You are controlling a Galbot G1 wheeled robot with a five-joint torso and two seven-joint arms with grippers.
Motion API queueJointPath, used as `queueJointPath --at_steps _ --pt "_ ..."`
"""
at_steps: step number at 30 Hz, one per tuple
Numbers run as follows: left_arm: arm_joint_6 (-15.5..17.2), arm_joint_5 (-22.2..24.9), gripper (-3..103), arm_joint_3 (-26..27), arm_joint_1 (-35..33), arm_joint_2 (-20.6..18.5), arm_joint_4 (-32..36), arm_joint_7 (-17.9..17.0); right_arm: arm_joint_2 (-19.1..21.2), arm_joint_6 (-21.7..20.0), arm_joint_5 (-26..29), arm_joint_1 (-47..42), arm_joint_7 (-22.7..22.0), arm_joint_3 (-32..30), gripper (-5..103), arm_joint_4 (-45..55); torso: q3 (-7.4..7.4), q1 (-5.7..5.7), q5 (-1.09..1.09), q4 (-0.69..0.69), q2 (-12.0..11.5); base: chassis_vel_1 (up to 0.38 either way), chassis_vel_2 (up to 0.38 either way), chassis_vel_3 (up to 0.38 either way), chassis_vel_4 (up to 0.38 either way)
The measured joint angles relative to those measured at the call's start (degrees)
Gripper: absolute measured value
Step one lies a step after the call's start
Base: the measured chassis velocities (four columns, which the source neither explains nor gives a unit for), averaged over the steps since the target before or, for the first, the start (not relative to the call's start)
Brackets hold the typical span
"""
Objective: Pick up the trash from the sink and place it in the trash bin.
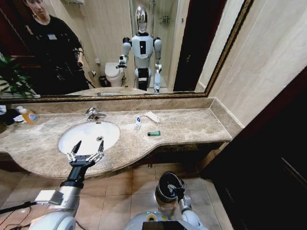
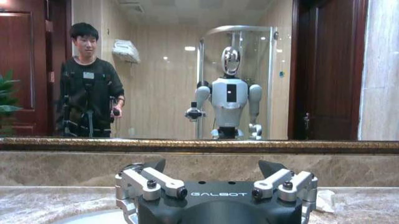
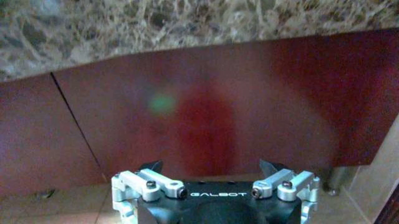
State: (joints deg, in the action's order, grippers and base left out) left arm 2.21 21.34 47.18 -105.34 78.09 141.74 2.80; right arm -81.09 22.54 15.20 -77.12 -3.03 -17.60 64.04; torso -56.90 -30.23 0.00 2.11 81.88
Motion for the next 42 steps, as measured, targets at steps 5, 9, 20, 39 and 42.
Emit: queueJointPath --at_steps 5,9,20,39,42 --pt "0.0 0.0 100 0.0 0.0 0.0 0.0 0.0 1.3 -1.4 0.4 -2.0 -0.6 -0.2 100 5.2 0.00 0.00 0.00 0.00 0.0 0.000 0.000 0.000 0.000" --pt "0.0 0.0 100 0.0 0.0 0.0 0.0 0.0 2.3 -3.8 0.4 -4.4 -1.0 -0.9 100 11.7 0.00 0.00 0.01 0.00 0.0 0.000 0.000 0.000 0.000" --pt "0.0 0.0 100 0.0 0.0 0.0 0.0 0.0 5.1 -3.6 -5.2 -10.3 -2.5 -5.5 100 27.0 0.00 0.00 0.00 0.00 0.0 0.000 0.000 0.000 0.000" --pt "0.0 0.0 100 0.0 0.0 0.0 0.0 0.0 15.8 -13.7 -0.8 -2.6 13.9 -8.9 100 45.0 -0.01 0.00 0.01 -0.01 0.0 0.000 0.000 0.000 0.000" --pt "0.0 0.0 100 0.0 0.0 0.0 0.0 0.0 18.6 -16.0 2.4 3.2 18.2 -7.5 100 41.7 -0.01 0.00 0.02 0.00 0.0 0.000 0.000 0.000 0.000"
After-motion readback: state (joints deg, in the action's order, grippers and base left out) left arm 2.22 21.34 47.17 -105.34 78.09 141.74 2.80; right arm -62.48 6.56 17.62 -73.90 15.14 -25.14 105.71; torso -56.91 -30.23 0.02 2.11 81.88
